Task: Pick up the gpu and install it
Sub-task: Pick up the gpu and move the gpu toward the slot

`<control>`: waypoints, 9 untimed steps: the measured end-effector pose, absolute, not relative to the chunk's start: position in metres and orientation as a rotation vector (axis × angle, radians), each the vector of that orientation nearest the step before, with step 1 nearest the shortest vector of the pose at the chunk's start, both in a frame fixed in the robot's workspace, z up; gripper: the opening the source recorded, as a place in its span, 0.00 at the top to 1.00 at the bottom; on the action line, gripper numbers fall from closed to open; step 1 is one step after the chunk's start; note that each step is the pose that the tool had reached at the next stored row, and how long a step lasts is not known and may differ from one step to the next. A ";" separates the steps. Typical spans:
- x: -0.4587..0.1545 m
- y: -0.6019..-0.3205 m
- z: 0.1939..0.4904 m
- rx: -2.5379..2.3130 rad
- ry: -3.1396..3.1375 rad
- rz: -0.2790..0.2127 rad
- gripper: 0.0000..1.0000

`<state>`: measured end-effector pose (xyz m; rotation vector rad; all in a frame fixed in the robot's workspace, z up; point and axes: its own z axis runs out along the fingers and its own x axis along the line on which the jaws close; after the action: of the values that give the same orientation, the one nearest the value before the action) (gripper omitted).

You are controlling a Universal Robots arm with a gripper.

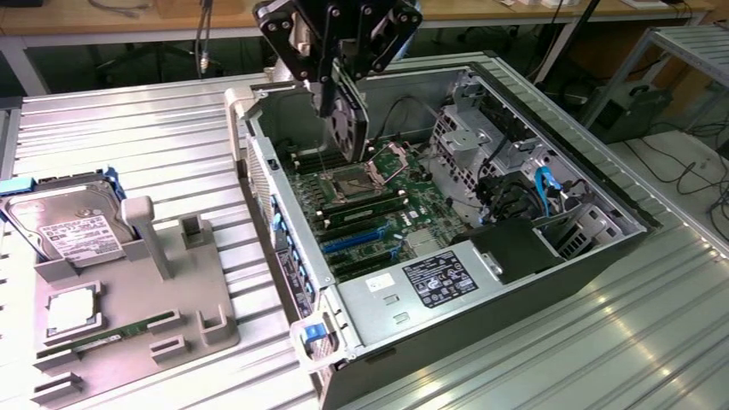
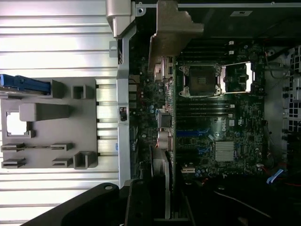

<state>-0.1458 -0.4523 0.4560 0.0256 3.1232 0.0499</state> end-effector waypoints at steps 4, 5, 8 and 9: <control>-0.140 -0.452 0.456 0.026 3.123 0.050 0.72; -0.138 -0.452 0.456 0.025 3.123 0.050 0.72; -0.133 -0.452 0.456 0.026 3.123 0.050 0.72; -0.132 -0.452 0.456 0.026 3.123 0.050 0.72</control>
<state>-0.1317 -0.4523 0.4560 0.0256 3.1232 0.0499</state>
